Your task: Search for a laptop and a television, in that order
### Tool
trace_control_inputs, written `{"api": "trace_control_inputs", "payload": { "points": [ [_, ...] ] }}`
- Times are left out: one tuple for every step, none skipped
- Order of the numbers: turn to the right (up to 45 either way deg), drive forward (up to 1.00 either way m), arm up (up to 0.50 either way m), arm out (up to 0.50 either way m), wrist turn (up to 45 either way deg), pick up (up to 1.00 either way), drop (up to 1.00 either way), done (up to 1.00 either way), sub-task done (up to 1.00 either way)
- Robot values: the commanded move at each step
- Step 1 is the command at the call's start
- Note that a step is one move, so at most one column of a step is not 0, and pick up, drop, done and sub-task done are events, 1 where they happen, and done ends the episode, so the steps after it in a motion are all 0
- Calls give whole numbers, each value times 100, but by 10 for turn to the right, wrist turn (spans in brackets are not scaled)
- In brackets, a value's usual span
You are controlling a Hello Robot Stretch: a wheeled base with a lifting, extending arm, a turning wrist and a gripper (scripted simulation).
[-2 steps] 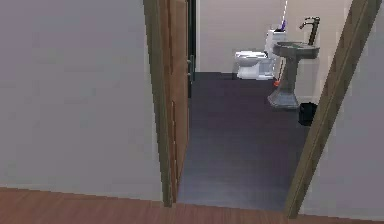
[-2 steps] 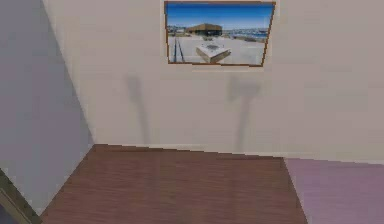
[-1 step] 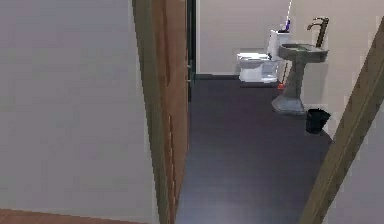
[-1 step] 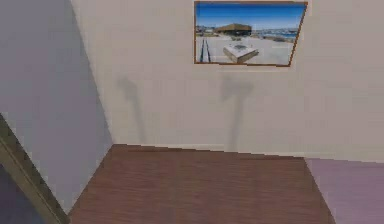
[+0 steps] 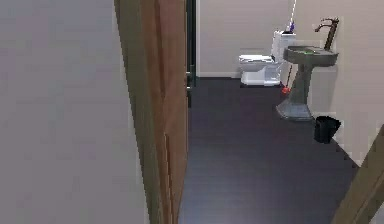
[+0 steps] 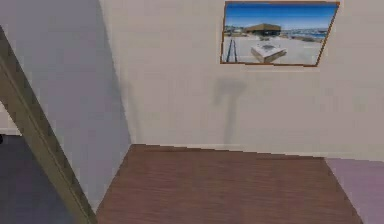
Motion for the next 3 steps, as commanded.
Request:
{"api": "trace_control_inputs", "payload": {
  "points": [
    [450, 0, 0, 0, 0, 0, 0, 0, 0],
    [0, 15, 0, 0, 0, 0, 0, 0, 0],
    [-330, 0, 0, 0, 0, 0, 0, 0, 0]
  ]
}}
